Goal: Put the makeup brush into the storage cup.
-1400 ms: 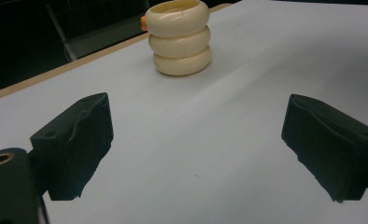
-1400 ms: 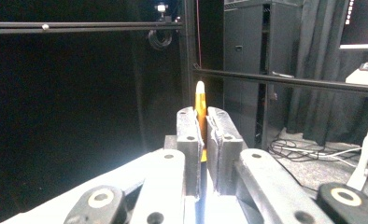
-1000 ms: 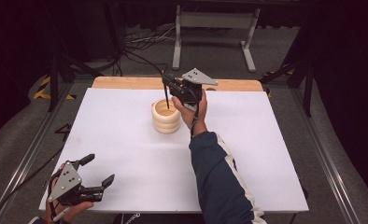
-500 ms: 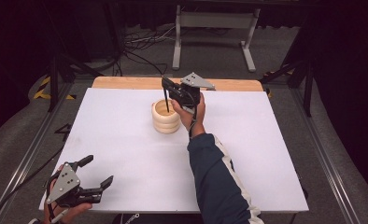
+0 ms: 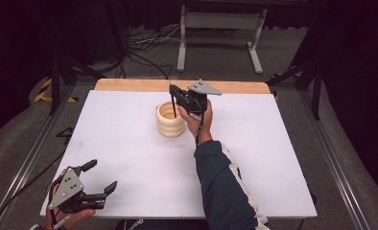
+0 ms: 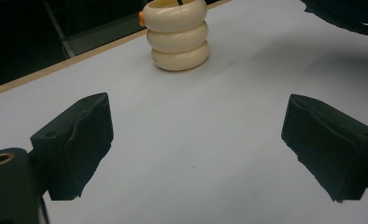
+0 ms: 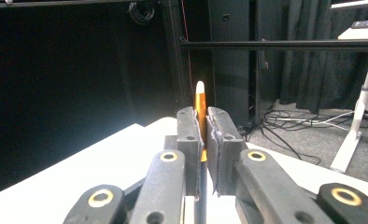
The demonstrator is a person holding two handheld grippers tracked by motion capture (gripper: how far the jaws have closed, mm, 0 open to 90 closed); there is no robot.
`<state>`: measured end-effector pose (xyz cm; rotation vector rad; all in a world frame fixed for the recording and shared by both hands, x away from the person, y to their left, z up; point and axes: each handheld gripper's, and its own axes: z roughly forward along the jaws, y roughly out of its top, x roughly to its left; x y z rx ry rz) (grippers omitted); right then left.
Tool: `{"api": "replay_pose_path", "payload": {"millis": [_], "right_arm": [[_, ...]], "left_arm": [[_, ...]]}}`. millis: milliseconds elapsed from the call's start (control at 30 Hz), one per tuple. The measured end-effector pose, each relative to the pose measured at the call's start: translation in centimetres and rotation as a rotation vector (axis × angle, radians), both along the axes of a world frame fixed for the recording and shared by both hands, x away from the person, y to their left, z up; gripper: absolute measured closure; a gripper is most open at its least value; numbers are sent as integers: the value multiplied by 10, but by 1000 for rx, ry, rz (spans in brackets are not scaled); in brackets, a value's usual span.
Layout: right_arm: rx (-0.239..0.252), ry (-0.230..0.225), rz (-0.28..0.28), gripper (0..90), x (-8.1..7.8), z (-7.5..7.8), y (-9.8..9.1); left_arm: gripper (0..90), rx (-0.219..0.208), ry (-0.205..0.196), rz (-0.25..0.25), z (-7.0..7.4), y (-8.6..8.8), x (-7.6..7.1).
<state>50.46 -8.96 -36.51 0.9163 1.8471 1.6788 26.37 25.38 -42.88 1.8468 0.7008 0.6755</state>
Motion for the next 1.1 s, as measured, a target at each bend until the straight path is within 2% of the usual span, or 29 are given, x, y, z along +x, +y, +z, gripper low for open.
{"api": "replay_pose_path", "payload": {"millis": [233,367,600,800,867,967,1100], "right_arm": [[-1,6,0,843,-1,-4,-3],[-28,3,-10,843,-3,-5,-2],[-5,10,-8,842,-3,-7,-4],[-5,13,-11,836,-3,-8,-5],[4,12,-11,766,-3,-8,-7],[-16,7,-14,715,-5,-7,-7],[-15,-11,-13,656,-8,-1,-8]], "left_arm": [[97,-1,2,5,0,-1,0],[95,3,-1,5,0,0,0],[95,0,2,2,0,0,-1],[95,5,2,0,-1,-1,0],[95,4,5,0,-1,-1,0],[95,5,7,0,-1,-2,0],[95,7,8,-2,-1,-2,0]]}}
